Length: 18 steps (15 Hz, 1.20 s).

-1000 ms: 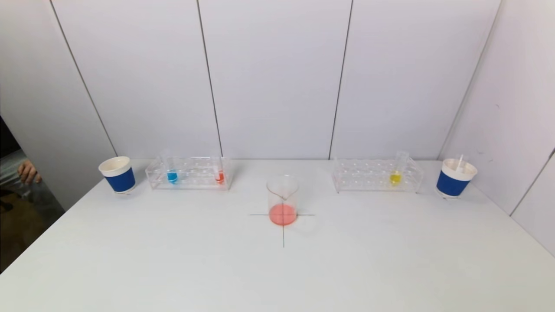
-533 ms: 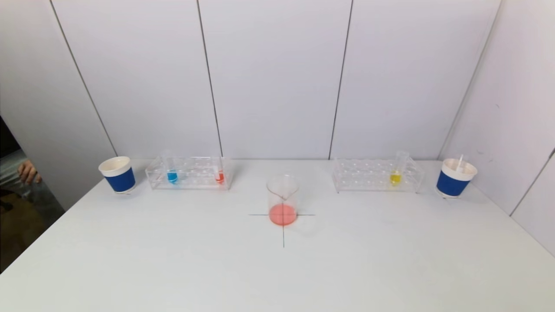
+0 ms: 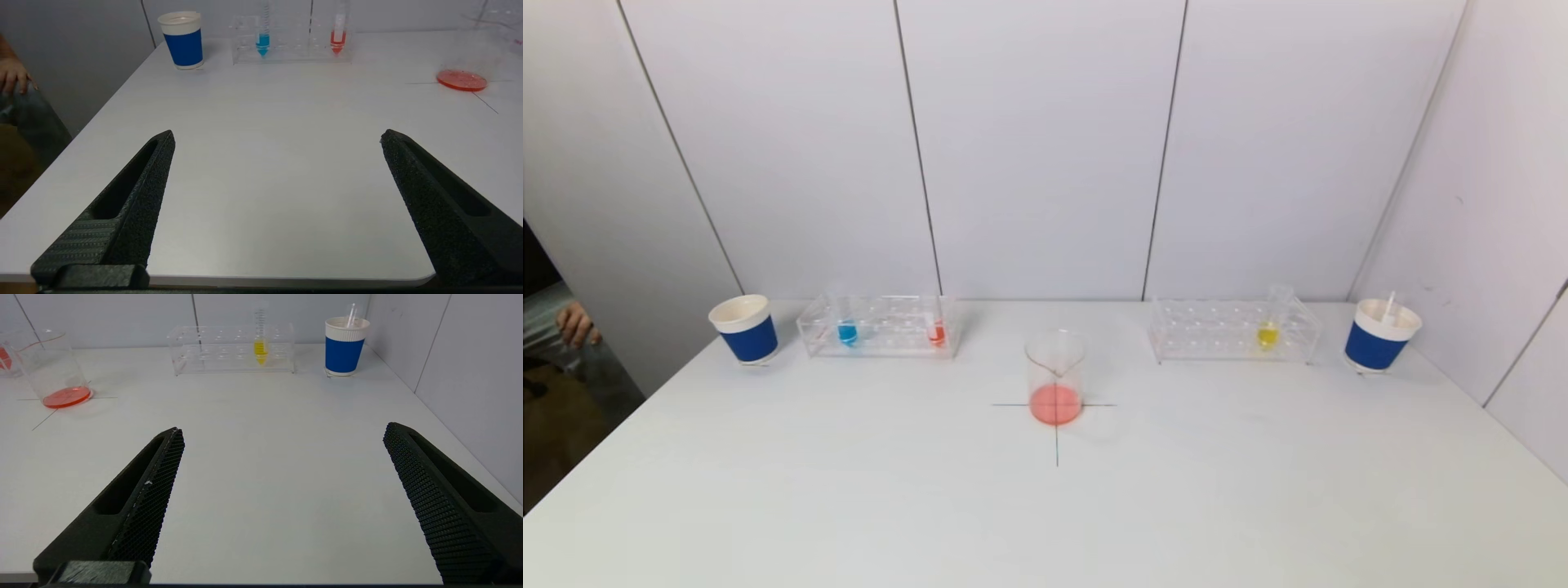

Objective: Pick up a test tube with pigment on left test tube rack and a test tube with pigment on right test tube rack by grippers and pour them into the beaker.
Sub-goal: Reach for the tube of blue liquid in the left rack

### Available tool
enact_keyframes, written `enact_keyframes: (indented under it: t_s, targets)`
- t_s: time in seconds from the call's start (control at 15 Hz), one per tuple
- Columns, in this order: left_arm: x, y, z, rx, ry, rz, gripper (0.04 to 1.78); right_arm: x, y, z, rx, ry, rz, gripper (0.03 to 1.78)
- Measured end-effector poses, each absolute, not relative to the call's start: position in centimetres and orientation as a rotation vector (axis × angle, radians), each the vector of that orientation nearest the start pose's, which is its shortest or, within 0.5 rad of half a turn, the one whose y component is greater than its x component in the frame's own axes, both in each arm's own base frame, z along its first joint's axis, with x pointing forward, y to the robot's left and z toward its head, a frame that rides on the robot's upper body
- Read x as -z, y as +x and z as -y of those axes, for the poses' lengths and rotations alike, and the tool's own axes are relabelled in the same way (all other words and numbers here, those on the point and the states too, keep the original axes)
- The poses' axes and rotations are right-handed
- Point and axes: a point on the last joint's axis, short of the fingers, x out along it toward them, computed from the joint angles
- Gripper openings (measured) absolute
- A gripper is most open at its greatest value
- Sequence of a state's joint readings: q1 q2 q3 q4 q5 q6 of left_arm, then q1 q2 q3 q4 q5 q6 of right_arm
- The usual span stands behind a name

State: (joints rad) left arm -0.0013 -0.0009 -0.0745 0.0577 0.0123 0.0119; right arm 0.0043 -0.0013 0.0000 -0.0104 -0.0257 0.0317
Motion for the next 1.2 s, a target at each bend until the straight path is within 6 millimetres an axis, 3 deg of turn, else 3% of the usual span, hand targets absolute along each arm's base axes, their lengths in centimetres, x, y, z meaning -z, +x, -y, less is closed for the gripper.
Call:
enact_keyframes:
  t_s: [0.27, 0.47, 0.67, 0.93, 1.2]
  targets:
    - [-13.0, -4.7, 0.0, 0.002, 0.017, 0.114, 1.76, -7.7, -2.3, 0.1, 0.022, 0.032, 0.012, 1.77]
    - [-17.2, -6.2, 0.0, 0.004, 0.021, 0.162, 1.76, -7.7, -2.3, 0.1, 0.021, 0.032, 0.012, 1.77]
    - [-21.4, -6.3, 0.0, 0.008, 0.024, 0.193, 1.76, -7.7, -2.3, 0.1, 0.021, 0.032, 0.012, 1.77]
    - [-26.1, -4.6, 0.0, 0.021, 0.024, 0.181, 1.76, -7.6, -2.3, 0.1, 0.021, 0.032, 0.012, 1.77]
    - [-29.2, -1.0, 0.0, 0.041, 0.026, 0.174, 1.76, -7.7, -2.3, 0.1, 0.022, 0.032, 0.012, 1.77]
